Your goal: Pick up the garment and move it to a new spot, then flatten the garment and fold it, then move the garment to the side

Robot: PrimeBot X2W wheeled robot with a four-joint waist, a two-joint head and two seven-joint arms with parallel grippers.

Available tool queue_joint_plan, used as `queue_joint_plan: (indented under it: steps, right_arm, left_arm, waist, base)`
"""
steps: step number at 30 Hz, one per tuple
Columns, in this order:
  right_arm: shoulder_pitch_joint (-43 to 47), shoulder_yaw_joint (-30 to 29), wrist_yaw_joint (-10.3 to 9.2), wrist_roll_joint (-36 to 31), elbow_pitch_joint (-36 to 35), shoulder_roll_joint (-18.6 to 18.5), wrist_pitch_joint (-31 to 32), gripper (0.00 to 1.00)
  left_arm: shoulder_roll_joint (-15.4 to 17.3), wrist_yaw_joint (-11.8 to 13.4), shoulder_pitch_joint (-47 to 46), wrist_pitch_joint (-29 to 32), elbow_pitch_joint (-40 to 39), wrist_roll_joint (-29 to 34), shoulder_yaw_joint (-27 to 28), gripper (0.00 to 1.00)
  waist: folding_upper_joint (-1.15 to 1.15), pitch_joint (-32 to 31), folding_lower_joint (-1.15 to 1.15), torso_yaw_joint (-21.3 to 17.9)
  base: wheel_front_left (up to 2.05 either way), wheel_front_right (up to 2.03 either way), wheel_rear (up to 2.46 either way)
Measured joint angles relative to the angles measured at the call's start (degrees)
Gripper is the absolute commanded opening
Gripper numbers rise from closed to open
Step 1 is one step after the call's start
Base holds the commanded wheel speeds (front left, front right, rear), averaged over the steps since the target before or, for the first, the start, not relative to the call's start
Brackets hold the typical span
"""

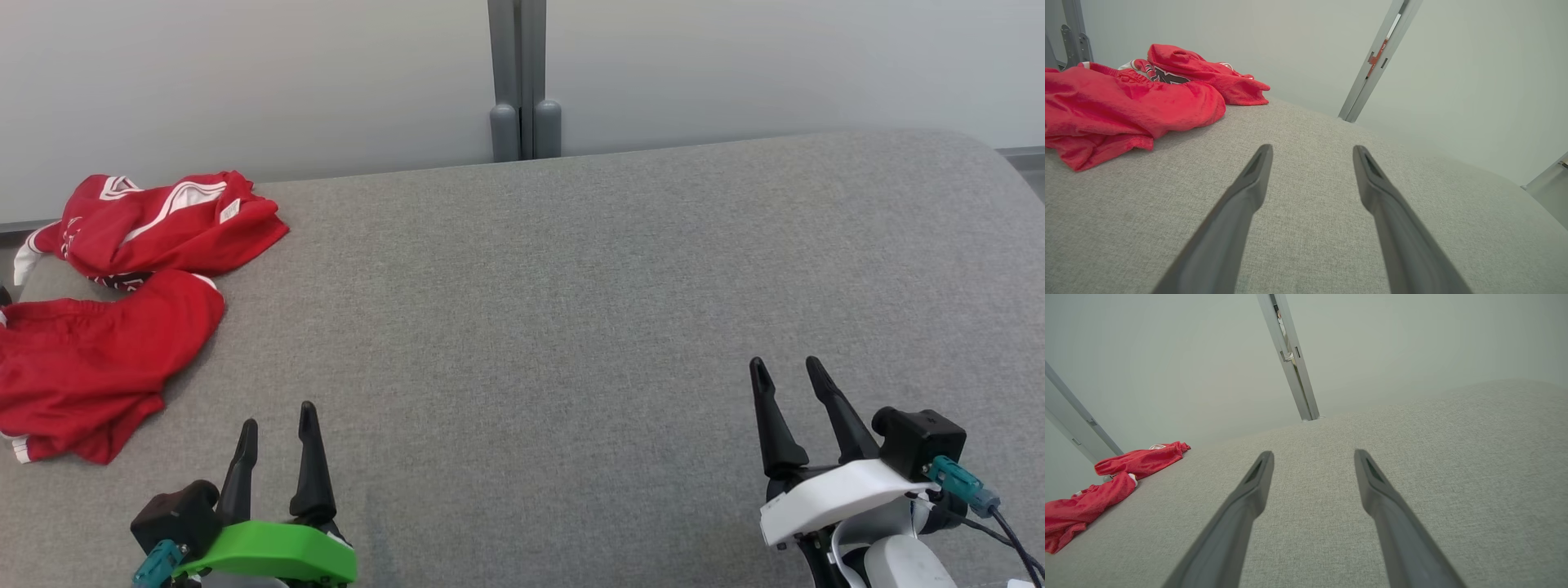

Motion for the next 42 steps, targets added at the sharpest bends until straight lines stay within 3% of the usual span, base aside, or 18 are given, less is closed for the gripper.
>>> queue_joint_plan:
  steps: [36,42]
  right_arm:
    - [0.01,0.67,0.01,-15.6,0.89,-0.16,-3.94,1.0]
    - [0.0,0.67,0.01,-15.71,1.13,-0.18,-4.08,1.0]
  left_arm:
    - [0.18,1.99,0.52,-3.93,2.41,11.36,-1.74,1.0]
    - [0.19,2.1,0.53,-4.11,2.87,11.4,-1.76,1.0]
  waist:
    - [0.0,0.35,0.0,0.11]
    - [0.0,0.36,0.0,0.07]
  base:
    - [0.0,0.0,0.0]
    - [0.0,0.0,0.0]
